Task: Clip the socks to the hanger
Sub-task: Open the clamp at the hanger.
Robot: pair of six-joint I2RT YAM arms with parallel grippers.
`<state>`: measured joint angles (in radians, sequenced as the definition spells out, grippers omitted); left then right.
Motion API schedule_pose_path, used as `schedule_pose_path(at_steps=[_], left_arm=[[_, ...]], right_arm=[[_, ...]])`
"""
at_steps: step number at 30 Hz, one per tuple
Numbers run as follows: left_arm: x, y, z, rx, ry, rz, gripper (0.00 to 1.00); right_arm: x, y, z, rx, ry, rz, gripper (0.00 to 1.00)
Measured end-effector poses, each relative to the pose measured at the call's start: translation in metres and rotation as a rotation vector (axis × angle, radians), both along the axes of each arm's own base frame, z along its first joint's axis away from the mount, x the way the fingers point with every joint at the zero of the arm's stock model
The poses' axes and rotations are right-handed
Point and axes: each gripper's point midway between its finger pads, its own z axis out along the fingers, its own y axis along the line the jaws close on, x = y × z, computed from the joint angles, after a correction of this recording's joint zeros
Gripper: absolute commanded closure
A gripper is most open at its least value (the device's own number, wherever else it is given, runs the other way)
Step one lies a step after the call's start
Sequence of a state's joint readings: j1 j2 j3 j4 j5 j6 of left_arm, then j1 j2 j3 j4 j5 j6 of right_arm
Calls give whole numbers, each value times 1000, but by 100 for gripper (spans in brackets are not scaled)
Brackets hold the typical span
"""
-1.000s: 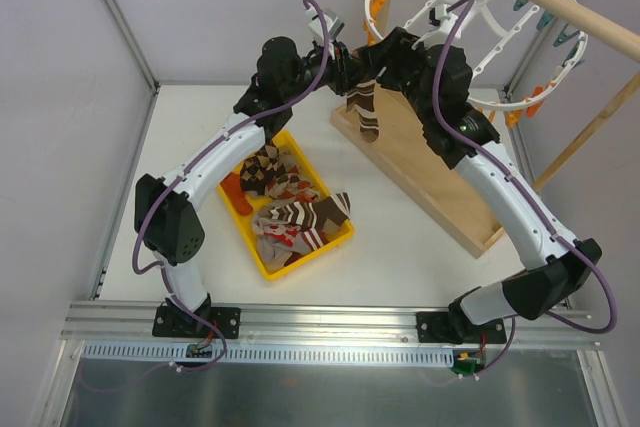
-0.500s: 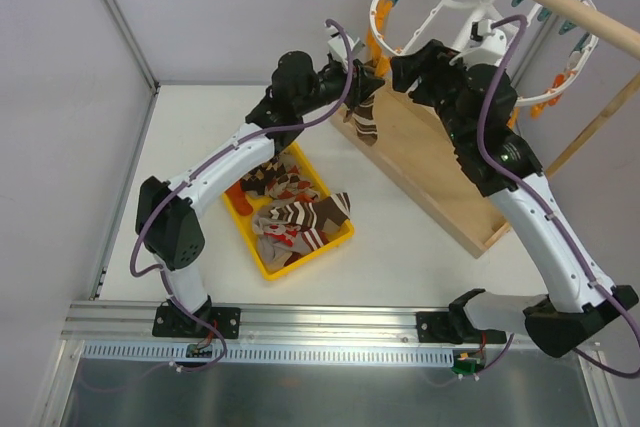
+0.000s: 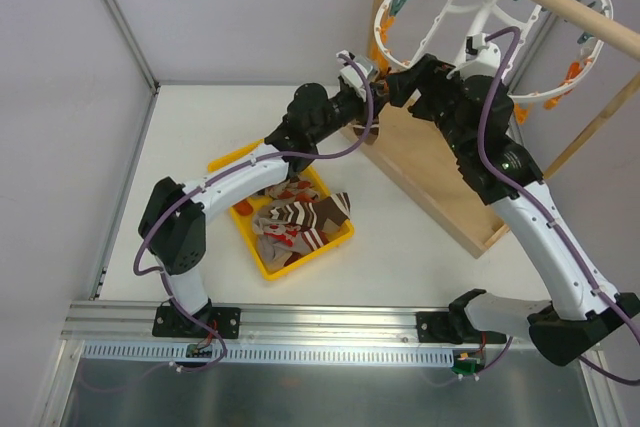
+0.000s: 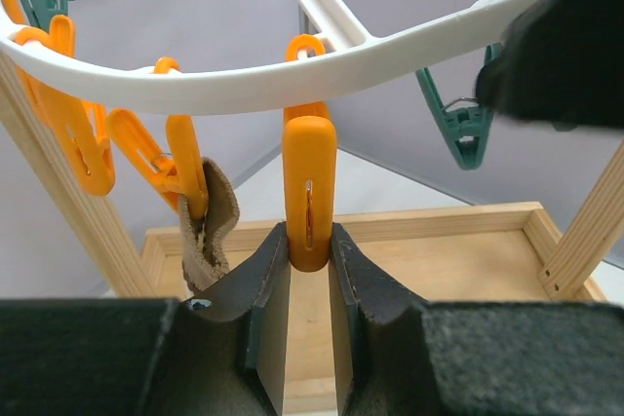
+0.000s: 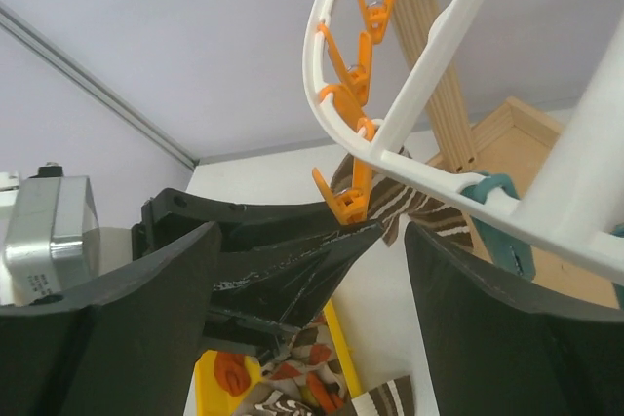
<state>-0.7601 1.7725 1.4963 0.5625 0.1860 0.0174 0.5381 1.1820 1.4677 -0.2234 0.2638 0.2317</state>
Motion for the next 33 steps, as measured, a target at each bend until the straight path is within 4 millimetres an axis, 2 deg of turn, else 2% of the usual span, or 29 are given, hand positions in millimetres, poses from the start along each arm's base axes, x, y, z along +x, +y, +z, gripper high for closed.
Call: schedule_pose_path(at_steps=[6,12,22,33], left_arm=[[-12,0,3,-11,-27,14,95],[-26,1,11,-20,-41,-3,95],[-29,1,14,-34,-32,-13,95],[-30,0,12,-37,-23,-19,94]], right_arm=[[7,9,-18,-21,42,22,19],[14,13,-26,-36,60,24,22],[16,18,-20,-24,29,44,42],[20,18,-25,-30,32,44,52]])
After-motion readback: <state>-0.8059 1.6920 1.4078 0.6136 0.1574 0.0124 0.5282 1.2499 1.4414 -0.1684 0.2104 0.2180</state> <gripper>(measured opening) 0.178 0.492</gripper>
